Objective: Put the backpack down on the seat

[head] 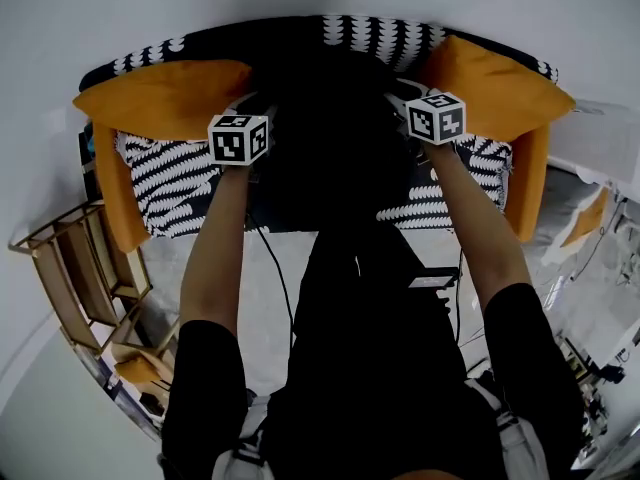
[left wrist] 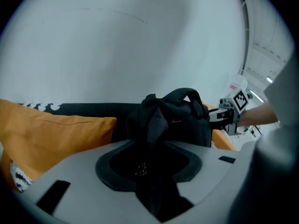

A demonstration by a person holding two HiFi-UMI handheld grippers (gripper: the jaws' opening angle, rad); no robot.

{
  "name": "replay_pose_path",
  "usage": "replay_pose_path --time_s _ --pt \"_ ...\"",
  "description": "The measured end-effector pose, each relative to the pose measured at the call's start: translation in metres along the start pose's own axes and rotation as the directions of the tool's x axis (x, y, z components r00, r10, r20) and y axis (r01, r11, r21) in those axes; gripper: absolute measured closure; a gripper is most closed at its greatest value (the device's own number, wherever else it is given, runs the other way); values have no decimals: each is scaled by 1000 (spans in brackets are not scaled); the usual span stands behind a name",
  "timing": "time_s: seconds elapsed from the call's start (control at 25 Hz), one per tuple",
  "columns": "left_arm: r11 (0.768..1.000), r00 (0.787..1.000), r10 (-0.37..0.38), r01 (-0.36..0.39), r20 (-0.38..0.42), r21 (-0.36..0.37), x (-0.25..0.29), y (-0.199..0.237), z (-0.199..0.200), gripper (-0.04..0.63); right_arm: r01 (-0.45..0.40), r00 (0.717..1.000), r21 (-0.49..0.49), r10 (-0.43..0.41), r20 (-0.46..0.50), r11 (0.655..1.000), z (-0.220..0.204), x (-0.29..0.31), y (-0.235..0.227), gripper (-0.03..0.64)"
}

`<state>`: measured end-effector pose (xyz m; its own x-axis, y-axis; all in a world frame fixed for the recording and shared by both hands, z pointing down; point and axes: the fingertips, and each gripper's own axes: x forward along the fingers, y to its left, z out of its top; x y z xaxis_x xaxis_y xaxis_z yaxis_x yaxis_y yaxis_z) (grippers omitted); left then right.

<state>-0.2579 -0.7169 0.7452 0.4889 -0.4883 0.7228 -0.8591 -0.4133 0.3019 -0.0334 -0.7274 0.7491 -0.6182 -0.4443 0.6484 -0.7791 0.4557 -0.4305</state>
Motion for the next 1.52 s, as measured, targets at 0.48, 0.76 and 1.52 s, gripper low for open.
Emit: replay_pose_path --time_s 0.48,0.76,1.52 --pt "990 999 -21 15 44 139 -101 -48 -36 443 3 998 -66 -7 -56 998 -60 -88 43 494" --pt "1000 954 -2 4 301 -9 -179 -84 -10 503 26 981 -74 -11 196 997 -20 -176 92 535" --pt "989 668 91 -147 738 10 -384 -249 9 578 195 720 -230 20 693 953 7 -416 199 583"
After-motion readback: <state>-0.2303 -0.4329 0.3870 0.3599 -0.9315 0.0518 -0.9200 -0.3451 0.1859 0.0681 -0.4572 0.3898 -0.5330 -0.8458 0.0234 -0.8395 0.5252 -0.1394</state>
